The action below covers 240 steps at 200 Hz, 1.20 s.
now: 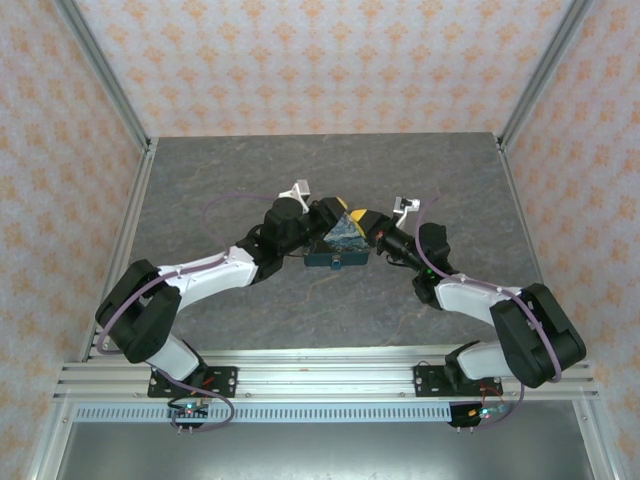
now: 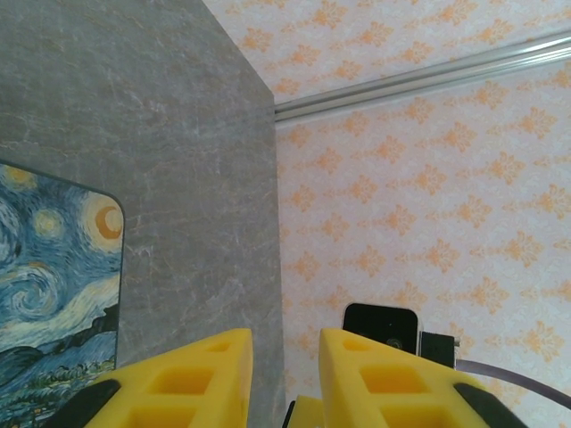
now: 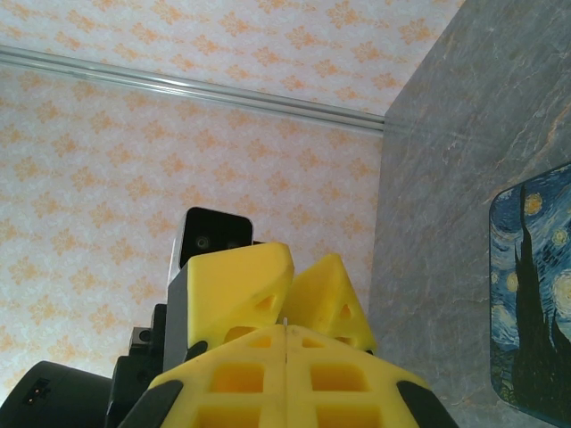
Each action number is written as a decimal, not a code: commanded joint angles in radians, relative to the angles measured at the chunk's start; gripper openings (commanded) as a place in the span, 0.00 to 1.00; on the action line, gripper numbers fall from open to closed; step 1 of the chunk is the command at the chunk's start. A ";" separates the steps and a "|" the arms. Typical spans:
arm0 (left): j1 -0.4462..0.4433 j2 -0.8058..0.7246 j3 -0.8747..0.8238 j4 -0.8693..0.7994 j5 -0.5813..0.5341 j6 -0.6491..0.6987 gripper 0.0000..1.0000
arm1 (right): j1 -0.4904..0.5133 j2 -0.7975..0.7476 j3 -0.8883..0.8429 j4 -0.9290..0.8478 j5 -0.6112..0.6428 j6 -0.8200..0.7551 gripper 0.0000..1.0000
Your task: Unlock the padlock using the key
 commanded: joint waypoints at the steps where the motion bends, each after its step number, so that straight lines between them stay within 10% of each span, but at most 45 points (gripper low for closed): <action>1: -0.015 0.028 0.034 0.047 0.008 -0.002 0.23 | -0.006 -0.009 -0.008 0.029 -0.011 -0.021 0.00; 91: -0.026 0.037 0.035 0.042 -0.004 -0.005 0.00 | -0.007 -0.002 -0.004 0.029 -0.013 -0.021 0.00; 113: -0.026 0.023 0.038 0.021 -0.016 0.005 0.00 | -0.028 -0.038 -0.017 -0.002 -0.001 -0.024 0.41; 137: -0.026 0.013 0.039 0.006 -0.021 0.014 0.00 | -0.065 -0.100 -0.033 -0.070 0.016 -0.040 0.55; 240: -0.026 0.021 0.052 0.013 -0.021 0.005 0.00 | -0.057 -0.048 0.055 -0.075 -0.050 -0.056 0.48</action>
